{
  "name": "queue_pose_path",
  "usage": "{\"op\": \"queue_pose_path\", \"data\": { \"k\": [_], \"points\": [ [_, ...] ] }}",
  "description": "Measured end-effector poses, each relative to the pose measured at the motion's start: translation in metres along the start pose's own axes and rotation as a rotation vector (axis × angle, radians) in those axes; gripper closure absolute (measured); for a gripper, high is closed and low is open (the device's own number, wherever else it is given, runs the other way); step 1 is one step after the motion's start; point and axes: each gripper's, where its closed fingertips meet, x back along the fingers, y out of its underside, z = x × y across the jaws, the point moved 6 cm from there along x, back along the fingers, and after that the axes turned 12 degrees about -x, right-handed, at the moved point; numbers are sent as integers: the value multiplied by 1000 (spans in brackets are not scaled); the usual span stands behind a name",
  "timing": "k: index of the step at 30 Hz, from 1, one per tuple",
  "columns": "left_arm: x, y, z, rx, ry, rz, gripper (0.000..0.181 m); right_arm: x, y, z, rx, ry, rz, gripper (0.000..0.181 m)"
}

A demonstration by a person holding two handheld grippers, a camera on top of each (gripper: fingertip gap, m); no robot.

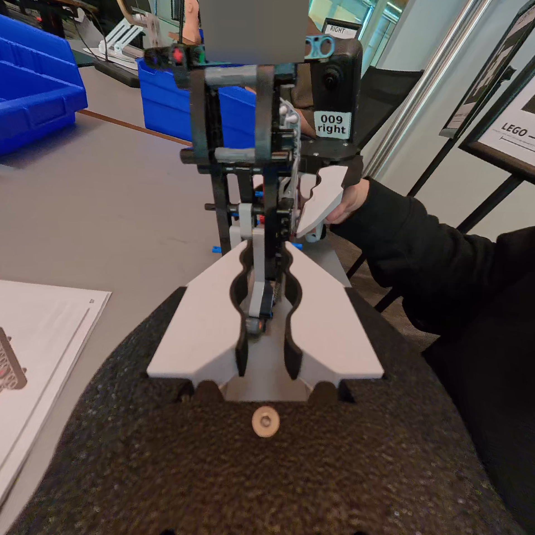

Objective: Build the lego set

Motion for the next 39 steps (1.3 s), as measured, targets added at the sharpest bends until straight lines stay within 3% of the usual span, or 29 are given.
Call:
{"op": "queue_pose_path", "data": {
  "k": [4,7,10,11,19,25,32,39],
  "points": [
    [16,-1,14,-31,-34,-11,155,-7,-13,-13,89,-21,-27,129],
    [31,1,21,-38,-67,-23,159,-23,-17,-26,171,-13,-100,132],
    [49,3,27,-27,-110,19,174,-45,-12,-39,271,-7,-210,147],
    [54,4,29,-22,-124,34,175,-52,-6,-40,297,12,-282,146],
    [80,19,42,16,-116,20,170,-66,-5,-53,389,38,-376,149],
    [94,30,52,-101,-97,-118,164,-78,-6,-58,438,44,-389,153],
    [130,39,40,-330,-238,-272,154,-104,-8,-68,478,-51,-426,154],
    [157,56,33,-319,-252,-359,151,-120,-10,-71,494,-200,-447,152]
  ]
}}
